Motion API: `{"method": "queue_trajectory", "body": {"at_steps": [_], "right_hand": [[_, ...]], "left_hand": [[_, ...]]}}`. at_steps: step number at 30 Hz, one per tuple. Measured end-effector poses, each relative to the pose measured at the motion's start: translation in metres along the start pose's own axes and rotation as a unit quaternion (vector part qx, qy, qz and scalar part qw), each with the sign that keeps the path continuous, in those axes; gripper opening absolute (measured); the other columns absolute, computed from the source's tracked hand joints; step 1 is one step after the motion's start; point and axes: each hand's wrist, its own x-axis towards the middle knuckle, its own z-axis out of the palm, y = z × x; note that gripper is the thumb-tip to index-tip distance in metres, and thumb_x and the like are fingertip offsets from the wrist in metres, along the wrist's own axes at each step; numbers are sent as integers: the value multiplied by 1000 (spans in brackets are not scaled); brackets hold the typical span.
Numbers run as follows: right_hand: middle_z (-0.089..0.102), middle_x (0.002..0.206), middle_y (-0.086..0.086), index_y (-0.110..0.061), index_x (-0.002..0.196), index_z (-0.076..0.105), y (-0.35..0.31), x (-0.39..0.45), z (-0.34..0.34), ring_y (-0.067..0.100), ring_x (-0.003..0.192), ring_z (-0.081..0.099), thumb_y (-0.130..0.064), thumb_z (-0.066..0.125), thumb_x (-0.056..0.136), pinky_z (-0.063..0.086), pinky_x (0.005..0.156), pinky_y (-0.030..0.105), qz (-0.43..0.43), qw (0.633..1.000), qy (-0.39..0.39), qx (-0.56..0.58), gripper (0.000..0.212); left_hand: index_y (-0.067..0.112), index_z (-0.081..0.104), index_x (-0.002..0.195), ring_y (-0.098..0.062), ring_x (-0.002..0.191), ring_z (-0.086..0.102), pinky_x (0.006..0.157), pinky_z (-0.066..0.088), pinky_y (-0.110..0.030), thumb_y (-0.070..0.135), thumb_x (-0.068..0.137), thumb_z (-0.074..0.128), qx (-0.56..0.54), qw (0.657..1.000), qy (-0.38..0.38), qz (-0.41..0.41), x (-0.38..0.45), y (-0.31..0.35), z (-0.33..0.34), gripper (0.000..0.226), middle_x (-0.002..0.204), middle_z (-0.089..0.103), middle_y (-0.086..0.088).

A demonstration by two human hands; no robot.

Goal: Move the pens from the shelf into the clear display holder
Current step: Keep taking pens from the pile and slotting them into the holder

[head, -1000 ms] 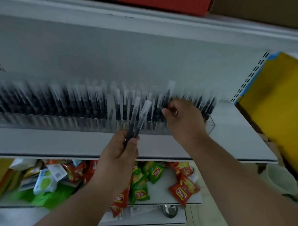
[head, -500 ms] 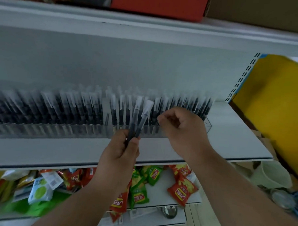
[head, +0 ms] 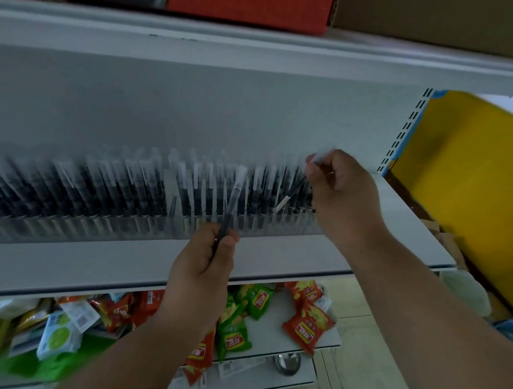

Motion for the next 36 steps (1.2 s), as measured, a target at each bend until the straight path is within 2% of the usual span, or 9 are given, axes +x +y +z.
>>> {"method": "queue_trajectory", "body": {"at_steps": [2,4,9,14,21,25,29,34,36], "right_hand": [[66,97,-8,-22,93,58,-1,2,2,8,82,58,-26,54,99,42,64,17,-45,998,-19,-42,9],[64,97,-8,-22,96,59,-4,4,6,9,84,57,-27,53,99,40,66,23,-76,994,-37,-74,8],[62,91,-6,-19,98,59,-13,14,3,10,82,56,-28,53,99,39,68,24,-101,986,-66,-116,11],[53,74,-12,-20,90,57,-4,6,12,11,71,54,-29,54,99,40,63,27,-83,970,-153,-170,13],[59,80,-7,-18,90,60,11,-8,27,11,72,54,-38,61,94,38,59,25,-38,982,-98,-156,21],[60,75,-12,-25,84,61,1,-25,18,5,67,56,-44,63,91,41,56,19,-36,997,-44,-52,20],[68,79,-2,-30,85,64,-19,-28,12,6,58,56,-29,61,94,48,56,21,-8,985,-130,116,10],[65,79,19,-6,87,65,-20,-24,5,12,50,48,-15,59,96,42,49,22,96,942,-161,278,14],[66,76,14,-4,90,66,-18,-25,3,11,50,50,-16,59,97,44,52,23,97,942,-155,283,16]], "left_hand": [[33,62,89,-16,53,34,54,29,-35,33,100,46,-6,1000,-3,6,0,1,1,19,55,39,7],[33,61,89,-15,52,34,54,29,-35,30,101,46,-6,1000,-4,10,0,2,1,20,55,40,7],[34,59,90,-11,51,35,52,31,-33,23,102,45,20,999,-13,28,-4,5,0,22,54,40,9],[36,59,89,-10,52,36,53,32,-31,29,100,45,23,999,-11,28,-4,8,-2,19,55,41,9],[39,58,90,-10,52,37,53,34,-33,30,101,45,59,997,-18,44,-1,7,-3,20,57,43,9],[40,56,91,-7,53,40,55,36,-31,40,97,43,70,995,-22,66,0,7,-1,15,58,47,10],[41,54,92,-5,52,40,52,36,-25,35,99,43,97,989,-70,84,3,11,7,14,58,46,10],[33,51,92,-7,52,41,51,37,-34,40,96,40,153,973,-114,128,9,14,16,14,63,47,3],[30,51,93,-11,52,44,51,38,-36,40,99,39,187,965,-117,141,10,13,18,17,67,50,0]]}}
